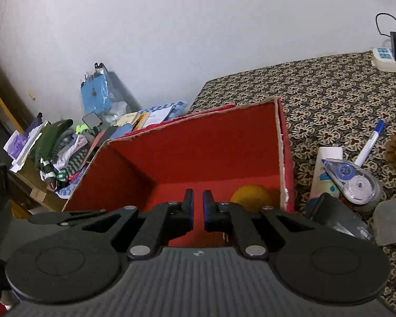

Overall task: Organize rigid objects
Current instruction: 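Carry the scissors over the red box with the right gripper, then lower the scissors into the box beside the gourd and release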

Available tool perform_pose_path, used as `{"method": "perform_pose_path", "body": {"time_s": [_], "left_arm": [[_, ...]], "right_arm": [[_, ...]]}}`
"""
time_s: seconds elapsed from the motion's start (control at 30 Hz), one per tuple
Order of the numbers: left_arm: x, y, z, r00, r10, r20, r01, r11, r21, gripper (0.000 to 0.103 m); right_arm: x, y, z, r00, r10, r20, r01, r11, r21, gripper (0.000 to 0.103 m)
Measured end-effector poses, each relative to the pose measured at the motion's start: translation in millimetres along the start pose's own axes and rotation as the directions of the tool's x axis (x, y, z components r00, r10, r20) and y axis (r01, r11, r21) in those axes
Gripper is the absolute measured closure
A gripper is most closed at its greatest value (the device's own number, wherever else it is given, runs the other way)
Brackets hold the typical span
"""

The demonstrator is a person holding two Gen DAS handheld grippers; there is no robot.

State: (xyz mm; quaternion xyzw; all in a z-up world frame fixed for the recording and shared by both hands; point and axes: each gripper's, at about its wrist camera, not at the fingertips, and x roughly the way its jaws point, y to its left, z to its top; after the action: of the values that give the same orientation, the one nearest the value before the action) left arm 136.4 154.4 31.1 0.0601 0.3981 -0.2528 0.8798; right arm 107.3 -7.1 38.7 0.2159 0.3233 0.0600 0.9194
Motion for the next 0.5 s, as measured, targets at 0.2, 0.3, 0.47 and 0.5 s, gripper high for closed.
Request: {"method": "perform_pose_path", "body": {"time_s": [0.2,0.3,0.47,0.5], "left_arm": [[-10,-8,7,0.997,0.072,-0.004,-0.072,0.997,0.023,0.051],[-16,-14,9,0.995,0.103,0.004,-0.103,0.994,0.044,0.035],[-25,-23,9,0.992,0.127,0.007,-0.127,0.989,0.07,0.015],[-27,-23,9,0.991,0.131,0.005,-0.131,0.989,0.067,0.012]], "right_arm": [[-17,0,-3,0.999,-0.027,0.021,0.027,0.999,-0.017,0.103],[-26,-1,-4,0.999,-0.04,0.035,0.041,0.999,-0.015,0.103],[-40,-1,-6,0.996,-0.066,0.063,0.068,0.998,-0.017,0.103],[-42,-1,-7,0.995,-0.068,0.067,0.069,0.997,-0.015,0.103]]}}
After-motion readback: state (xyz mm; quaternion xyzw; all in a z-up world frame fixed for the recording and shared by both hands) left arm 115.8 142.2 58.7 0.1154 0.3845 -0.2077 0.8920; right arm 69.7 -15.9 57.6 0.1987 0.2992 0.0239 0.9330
